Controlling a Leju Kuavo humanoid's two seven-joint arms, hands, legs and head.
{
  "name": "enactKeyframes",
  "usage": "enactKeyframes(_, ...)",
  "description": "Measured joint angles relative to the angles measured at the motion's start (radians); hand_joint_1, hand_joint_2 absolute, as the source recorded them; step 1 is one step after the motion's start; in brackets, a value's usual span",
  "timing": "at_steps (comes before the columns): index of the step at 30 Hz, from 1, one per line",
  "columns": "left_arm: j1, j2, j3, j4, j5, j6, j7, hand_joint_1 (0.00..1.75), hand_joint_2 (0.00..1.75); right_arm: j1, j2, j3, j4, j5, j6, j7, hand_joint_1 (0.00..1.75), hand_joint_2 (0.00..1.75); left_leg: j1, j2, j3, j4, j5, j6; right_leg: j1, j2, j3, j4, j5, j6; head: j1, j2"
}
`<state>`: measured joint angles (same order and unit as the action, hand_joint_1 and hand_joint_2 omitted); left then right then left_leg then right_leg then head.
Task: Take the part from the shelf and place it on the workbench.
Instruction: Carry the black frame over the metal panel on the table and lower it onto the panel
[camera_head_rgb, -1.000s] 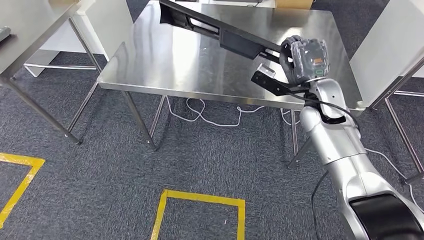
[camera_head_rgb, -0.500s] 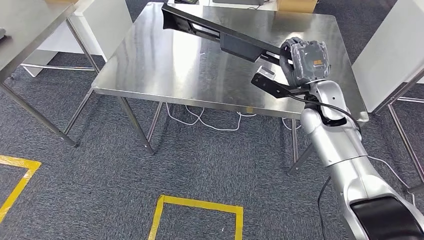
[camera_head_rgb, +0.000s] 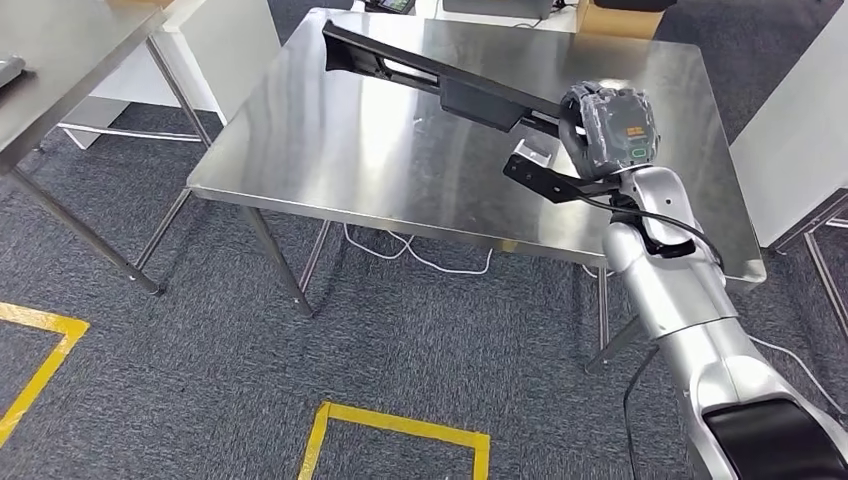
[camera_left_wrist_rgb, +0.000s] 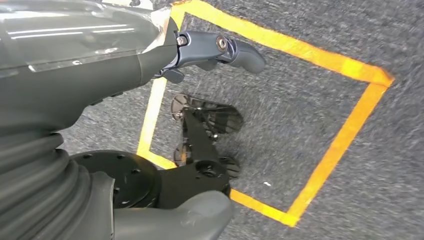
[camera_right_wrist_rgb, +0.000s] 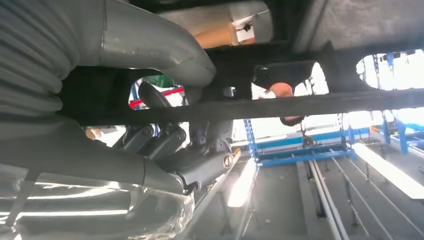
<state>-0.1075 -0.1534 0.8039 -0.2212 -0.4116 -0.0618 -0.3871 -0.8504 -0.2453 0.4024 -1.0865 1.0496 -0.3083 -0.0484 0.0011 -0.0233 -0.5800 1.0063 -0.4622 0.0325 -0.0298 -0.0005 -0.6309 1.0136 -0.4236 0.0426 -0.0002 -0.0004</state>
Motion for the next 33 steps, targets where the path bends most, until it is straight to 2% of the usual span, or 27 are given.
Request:
enactKeyframes(2,0.001,0.0,0.0,0.0,0.0,0.0,0.0,0.0,1.75,-0.006,0.002,0.002,0.002,0.004,0.003,-0.003,1.75,1.75,0.003,0.005,-0.004,0.026,-0.011,-0.009,-0.005,0.002,0.013,0.002,-0.005,-0.018,-0.003,0.0)
enactKeyframes(3,0.0,0.001,0.0,0.0,0.0,0.0,0.0,0.0,1.75,-0.013,0.004,0.002,0.003,0.004,0.004,-0.005,1.75,1.75,0.005,0.009,-0.024,0.064,-0.02,-0.015,-0.006,0.002,0.021,0.001,-0.01,-0.025,-0.005,0.0)
enactKeyframes(4,-0.001,0.001,0.0,0.0,0.0,0.0,0.0,0.0,1.75,-0.021,0.007,0.003,0.006,0.005,0.004,-0.007,1.75,1.75,0.007,0.013,-0.058,0.122,-0.035,-0.021,-0.005,0.003,0.028,0.0,-0.016,-0.031,-0.006,0.0)
enactKeyframes(6,-0.002,0.0,0.0,0.0,0.0,-0.001,0.0,0.0,1.75,-0.035,0.018,0.004,0.015,0.007,0.004,-0.009,1.75,1.75,0.01,0.018,-0.147,0.249,-0.077,-0.029,0.0,0.004,0.041,0.0,-0.029,-0.039,-0.007,0.0)
enactKeyframes(7,-0.002,0.0,0.0,0.0,0.0,-0.001,0.0,0.0,1.75,-0.039,0.026,0.005,0.023,0.01,0.003,-0.009,1.75,1.75,0.01,0.019,-0.181,0.285,-0.089,-0.029,0.003,0.005,0.049,0.0,-0.036,-0.041,-0.007,0.0)
enactKeyframes(8,-0.001,0.0,0.0,0.0,0.0,-0.001,0.0,0.0,1.75,-0.042,0.035,0.006,0.032,0.015,0.002,-0.008,1.75,1.75,0.009,0.02,-0.197,0.286,-0.081,-0.025,0.006,0.006,0.06,0.0,-0.045,-0.041,-0.007,0.0)
enactKeyframes(9,-0.001,0.0,0.0,0.0,0.0,-0.001,0.0,0.0,1.75,-0.045,0.044,0.008,0.041,0.021,0.0,-0.006,1.75,1.75,0.007,0.02,-0.196,0.251,-0.053,-0.017,0.01,0.007,0.071,0.0,-0.053,-0.042,-0.007,0.0)
enactKeyframes(10,-0.001,0.001,0.0,0.0,0.0,-0.002,0.0,0.0,1.75,-0.048,0.054,0.01,0.049,0.027,-0.002,-0.003,1.75,1.75,0.003,0.02,-0.18,0.188,-0.008,-0.004,0.014,0.008,0.083,-0.001,-0.062,-0.043,-0.007,0.0)
enactKeyframes(11,-0.001,0.002,0.0,0.0,0.0,-0.001,0.0,0.0,1.75,-0.053,0.062,0.013,0.056,0.032,-0.004,0.0,1.75,1.75,-0.006,0.019,-0.158,0.114,0.046,0.014,0.016,0.009,0.094,-0.002,-0.071,-0.043,-0.006,0.0)
enactKeyframes(12,-0.002,0.003,0.0,0.0,0.0,-0.001,0.0,0.0,1.75,-0.058,0.07,0.015,0.063,0.035,-0.007,0.003,1.75,1.75,-0.014,0.019,-0.137,0.055,0.083,0.03,0.017,0.01,0.104,-0.006,-0.078,-0.042,-0.006,0.0)
enactKeyframes(13,-0.003,0.004,0.0,0.0,0.0,-0.001,0.0,0.0,1.75,-0.062,0.075,0.018,0.069,0.037,-0.01,0.006,1.75,1.75,-0.021,0.019,-0.121,0.015,0.106,0.042,0.016,0.01,0.112,-0.014,-0.084,-0.039,-0.006,0.0)
enactKeyframes(14,-0.005,0.005,0.0,0.0,-0.001,-0.001,0.0,0.0,1.75,-0.065,0.079,0.02,0.074,0.038,-0.013,0.008,1.75,1.75,-0.027,0.02,-0.11,-0.009,0.113,0.051,0.017,0.01,0.12,-0.018,-0.084,-0.033,-0.006,0.0)
enactKeyframes(16,-0.007,0.004,0.0,0.0,-0.001,0.0,0.0,0.0,1.75,-0.068,0.085,0.023,0.079,0.042,-0.015,0.011,1.75,1.75,-0.027,0.02,-0.085,-0.033,0.106,0.06,0.024,0.008,0.133,-0.025,-0.081,-0.021,-0.008,0.0)
enactKeyframes(17,-0.007,0.004,0.0,0.0,-0.002,0.0,0.001,0.0,1.75,-0.071,0.087,0.024,0.081,0.044,-0.015,0.011,1.75,1.75,-0.025,0.02,-0.07,-0.045,0.106,0.063,0.027,0.007,0.131,-0.009,-0.081,-0.018,-0.008,0.0)
enactKeyframes(18,-0.008,0.004,0.0,0.0,-0.002,0.0,0.001,0.0,1.75,-0.075,0.088,0.025,0.083,0.046,-0.016,0.012,1.75,1.75,-0.023,0.019,-0.056,-0.053,0.105,0.066,0.028,0.007,0.114,0.022,-0.087,-0.018,-0.007,0.0)
enactKeyframes(21,-0.013,0.003,0.0,0.0,-0.003,0.0,0.001,0.0,1.75,-0.081,0.09,0.027,0.09,0.046,-0.018,0.013,1.75,1.75,-0.021,0.015,-0.035,-0.06,0.091,0.065,0.024,0.007,-0.001,0.198,-0.138,-0.017,-0.005,0.0)
enactKeyframes(22,-0.013,0.002,0.0,0.0,-0.004,0.0,0.001,0.0,1.75,-0.077,0.09,0.028,0.093,0.047,-0.018,0.013,1.75,1.75,-0.02,0.013,-0.028,-0.059,0.082,0.063,0.021,0.007,-0.036,0.234,-0.153,-0.015,-0.005,0.0)
enactKeyframes(23,-0.012,0.002,0.0,0.001,-0.004,0.0,0.002,0.0,1.75,-0.072,0.09,0.028,0.097,0.048,-0.018,0.013,1.75,1.75,-0.02,0.01,-0.019,-0.058,0.074,0.059,0.018,0.007,-0.056,0.24,-0.155,-0.011,-0.005,0.0)
enactKeyframes(24,-0.01,0.0,0.0,0.001,-0.004,0.0,0.002,0.0,1.75,-0.068,0.09,0.029,0.1,0.049,-0.018,0.013,1.75,1.75,-0.019,0.008,-0.01,-0.056,0.064,0.054,0.014,0.007,-0.059,0.211,-0.137,-0.001,-0.005,0.0)
enactKeyframes(26,-0.009,-0.001,0.0,0.001,-0.004,0.0,0.002,0.0,1.75,-0.065,0.09,0.029,0.104,0.052,-0.018,0.014,1.75,1.75,-0.017,0.004,0.006,-0.045,0.042,0.043,0.004,0.004,-0.033,0.084,-0.052,0.027,-0.004,0.0)
enactKeyframes(27,-0.008,-0.002,0.001,0.001,-0.004,0.001,0.002,0.0,1.75,-0.064,0.091,0.029,0.106,0.054,-0.019,0.016,1.75,1.75,-0.016,0.002,0.009,-0.037,0.031,0.036,0.003,0.001,-0.02,0.027,-0.02,0.032,-0.004,0.0)
enactKeyframes(28,-0.008,-0.002,0.001,0.001,-0.005,0.001,0.001,0.0,1.75,-0.063,0.091,0.029,0.107,0.058,-0.018,0.018,1.75,1.75,-0.016,0.002,0.009,-0.029,0.021,0.029,0.004,0.0,-0.008,-0.008,0.003,0.026,-0.004,0.0)
enactKeyframes(29,-0.008,-0.002,0.001,0.001,-0.006,0.002,0.001,0.0,1.75,-0.062,0.092,0.029,0.108,0.064,-0.018,0.022,1.75,1.75,-0.017,0.001,0.009,-0.022,0.012,0.022,0.008,0.0,-0.004,-0.018,0.009,0.013,-0.005,0.0)
enactKeyframes(30,-0.008,-0.002,0.001,0.001,-0.007,0.002,0.001,0.0,1.75,-0.06,0.092,0.028,0.108,0.074,-0.018,0.027,1.75,1.75,-0.017,0.001,0.009,-0.018,0.007,0.016,0.011,0.001,0.0,-0.018,0.003,-0.003,-0.006,0.0)
enactKeyframes(31,-0.008,-0.001,0.001,0.001,-0.009,0.003,0.0,0.0,1.75,-0.059,0.092,0.028,0.108,0.087,-0.017,0.034,1.75,1.75,-0.016,0.002,0.007,-0.013,0.001,0.011,0.008,0.003,0.008,-0.016,0.004,-0.015,-0.008,0.0)
enactKeyframes(33,-0.008,0.0,0.001,0.0,-0.011,0.002,0.0,0.0,1.75,-0.059,0.088,0.025,0.109,0.115,-0.018,0.05,1.75,1.75,-0.013,0.007,-0.017,0.034,-0.007,0.0,0.002,0.004,0.022,-0.018,-0.004,-0.028,-0.011,0.0)
